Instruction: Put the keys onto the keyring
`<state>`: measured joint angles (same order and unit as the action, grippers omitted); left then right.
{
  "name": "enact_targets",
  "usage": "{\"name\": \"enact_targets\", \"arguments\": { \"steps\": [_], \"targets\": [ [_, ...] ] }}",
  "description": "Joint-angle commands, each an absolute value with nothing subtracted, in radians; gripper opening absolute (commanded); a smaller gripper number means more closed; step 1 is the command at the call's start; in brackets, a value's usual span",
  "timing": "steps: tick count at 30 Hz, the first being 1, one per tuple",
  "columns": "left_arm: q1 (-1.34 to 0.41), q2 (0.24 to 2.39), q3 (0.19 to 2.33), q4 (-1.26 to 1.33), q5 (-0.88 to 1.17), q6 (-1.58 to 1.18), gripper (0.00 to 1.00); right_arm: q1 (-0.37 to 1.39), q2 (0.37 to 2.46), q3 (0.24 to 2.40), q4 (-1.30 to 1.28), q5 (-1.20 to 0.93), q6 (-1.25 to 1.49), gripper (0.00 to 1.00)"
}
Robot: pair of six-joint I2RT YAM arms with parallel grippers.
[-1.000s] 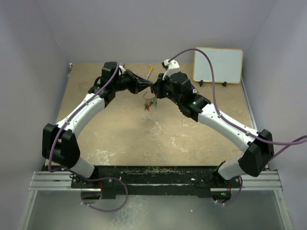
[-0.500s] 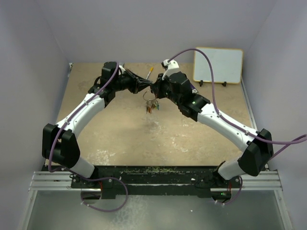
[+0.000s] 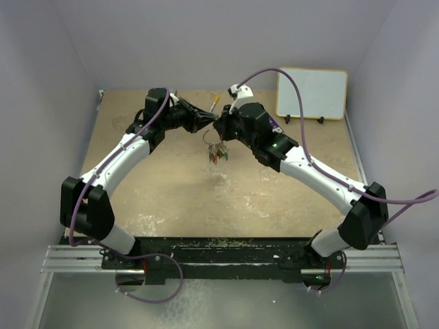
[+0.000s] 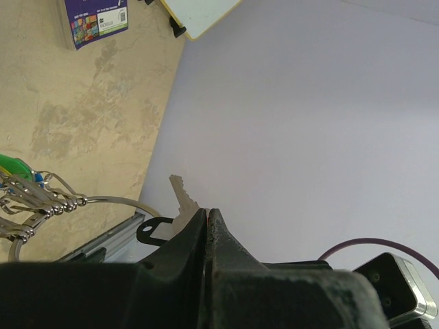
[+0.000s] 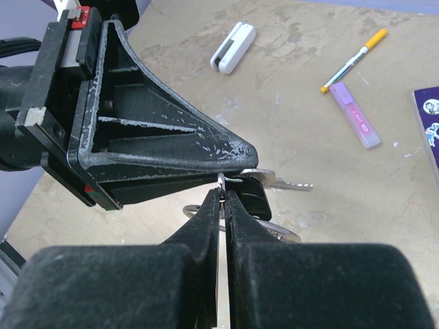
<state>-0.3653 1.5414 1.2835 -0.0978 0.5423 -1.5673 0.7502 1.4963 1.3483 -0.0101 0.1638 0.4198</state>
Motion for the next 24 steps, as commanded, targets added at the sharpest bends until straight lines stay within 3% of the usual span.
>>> {"name": "enact_targets", "arguments": {
  "steps": [1,24],
  "targets": [
    [-0.384,1.502,1.333,-0.054,0.586,-1.641,0.04,0.752,1.496,1.398,0.043,0.193,0.426,0.00],
    [-0.385,1.504,1.326,-0.075,0.589,-1.635,0.04,0.752,1.411,1.329,0.095,0.296,0.416,0.00]
  ]
}}
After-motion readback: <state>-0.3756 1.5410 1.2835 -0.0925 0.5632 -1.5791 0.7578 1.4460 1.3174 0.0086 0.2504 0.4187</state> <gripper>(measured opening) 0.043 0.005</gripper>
